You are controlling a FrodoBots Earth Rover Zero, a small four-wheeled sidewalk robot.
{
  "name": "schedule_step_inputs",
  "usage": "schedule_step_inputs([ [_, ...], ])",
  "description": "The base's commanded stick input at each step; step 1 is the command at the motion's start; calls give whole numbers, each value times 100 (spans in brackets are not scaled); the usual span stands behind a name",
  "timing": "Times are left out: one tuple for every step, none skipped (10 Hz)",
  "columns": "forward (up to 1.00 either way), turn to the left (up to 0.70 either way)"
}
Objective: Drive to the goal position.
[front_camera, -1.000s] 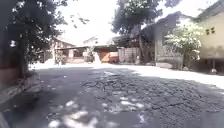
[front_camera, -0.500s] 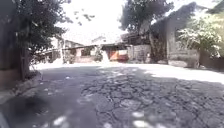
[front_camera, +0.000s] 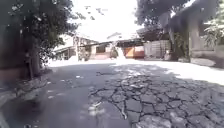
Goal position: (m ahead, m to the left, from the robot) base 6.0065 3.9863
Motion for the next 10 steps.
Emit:
schedule_step_inputs([
  [53, 3],
  [49, 3],
  [54, 1],
  [72, 0],
  [99, 0],
  [100, 1],
  [97, 1],
  [95, 0],
  [96, 0],
  [100, 0],
])
